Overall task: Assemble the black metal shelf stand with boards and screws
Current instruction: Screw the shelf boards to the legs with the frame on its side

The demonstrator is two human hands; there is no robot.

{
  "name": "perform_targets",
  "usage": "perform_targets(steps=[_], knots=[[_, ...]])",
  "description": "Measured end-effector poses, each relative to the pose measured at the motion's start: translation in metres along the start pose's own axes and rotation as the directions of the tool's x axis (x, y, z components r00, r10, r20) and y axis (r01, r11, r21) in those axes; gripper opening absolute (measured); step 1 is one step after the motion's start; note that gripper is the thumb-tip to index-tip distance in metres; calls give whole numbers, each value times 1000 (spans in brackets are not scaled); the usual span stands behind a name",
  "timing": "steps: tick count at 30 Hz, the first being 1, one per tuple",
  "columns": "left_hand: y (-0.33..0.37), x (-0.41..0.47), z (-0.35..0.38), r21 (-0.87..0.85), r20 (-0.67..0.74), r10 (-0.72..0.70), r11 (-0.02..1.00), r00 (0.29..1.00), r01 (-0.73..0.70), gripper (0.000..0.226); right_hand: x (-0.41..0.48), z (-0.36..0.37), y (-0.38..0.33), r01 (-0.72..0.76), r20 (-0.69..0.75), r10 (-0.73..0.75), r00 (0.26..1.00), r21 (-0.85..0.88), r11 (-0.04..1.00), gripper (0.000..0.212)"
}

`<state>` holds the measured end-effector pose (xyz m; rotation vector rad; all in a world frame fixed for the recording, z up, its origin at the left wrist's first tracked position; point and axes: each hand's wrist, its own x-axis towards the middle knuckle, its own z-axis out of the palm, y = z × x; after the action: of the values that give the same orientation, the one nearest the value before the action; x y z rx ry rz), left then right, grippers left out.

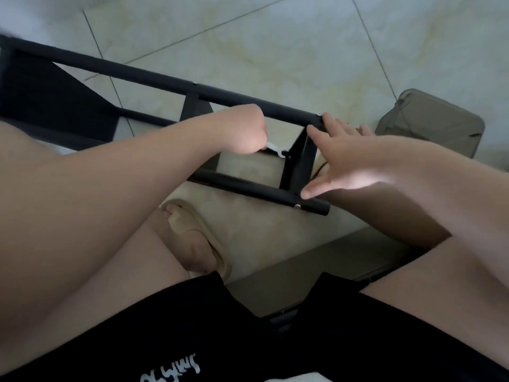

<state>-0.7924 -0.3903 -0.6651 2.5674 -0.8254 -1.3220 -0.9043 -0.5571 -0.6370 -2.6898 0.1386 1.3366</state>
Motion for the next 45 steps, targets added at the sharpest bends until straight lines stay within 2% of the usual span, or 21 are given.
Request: perform_targets(steps=[2, 4, 7, 10, 13, 18, 23, 29, 34, 37, 41, 45], knots=[[2, -1, -16, 23, -133, 0, 1000, 991, 3, 25, 0, -26, 8, 10, -90, 4, 996, 154, 988, 110], [6, 2, -30, 23, -271, 25, 1000, 962, -20, 25, 6, -41, 10, 7, -200, 37, 979, 216, 976, 100], [8, 11, -41, 0, -415, 23, 1000, 909, -25, 22, 18, -47, 7, -36, -175, 75, 982, 214, 976, 93], [0, 20, -37, 27, -315, -22, 999, 949, 32, 17, 27, -41, -2, -66, -79, 77, 994, 141, 988, 69], [-8, 28, -32, 73, -226, -48, 995, 973, 66, 13, 32, -35, -4, -76, -96, 87, 992, 106, 991, 51], [-14, 17, -25, 53, -166, -36, 998, 985, 46, 14, 25, -30, -4, -60, -123, 78, 989, 146, 987, 64], [-30, 1, -28, -28, -277, -25, 999, 960, 18, 12, 23, -31, -9, -15, -252, 57, 966, 169, 986, 60], [-47, -17, -45, -64, -408, -59, 997, 911, 37, 16, 34, -43, -22, 36, -527, -19, 850, 22, 999, 58], [-67, -2, -63, -76, -473, -112, 993, 874, 86, 11, 64, -57, -34, 52, -652, -91, 753, -79, 996, 62], [-76, 17, -76, -105, -477, -135, 990, 868, 97, 10, 89, -69, -30, 99, -673, -138, 727, -95, 990, 58], [-89, 38, -99, -101, -461, -129, 991, 878, 93, 10, 122, -94, -28, 162, -654, -161, 739, -59, 985, 53], [-111, 58, -112, -165, -425, -128, 984, 896, 63, 6, 154, -117, -24, 218, -613, -245, 751, -119, 969, 46]])
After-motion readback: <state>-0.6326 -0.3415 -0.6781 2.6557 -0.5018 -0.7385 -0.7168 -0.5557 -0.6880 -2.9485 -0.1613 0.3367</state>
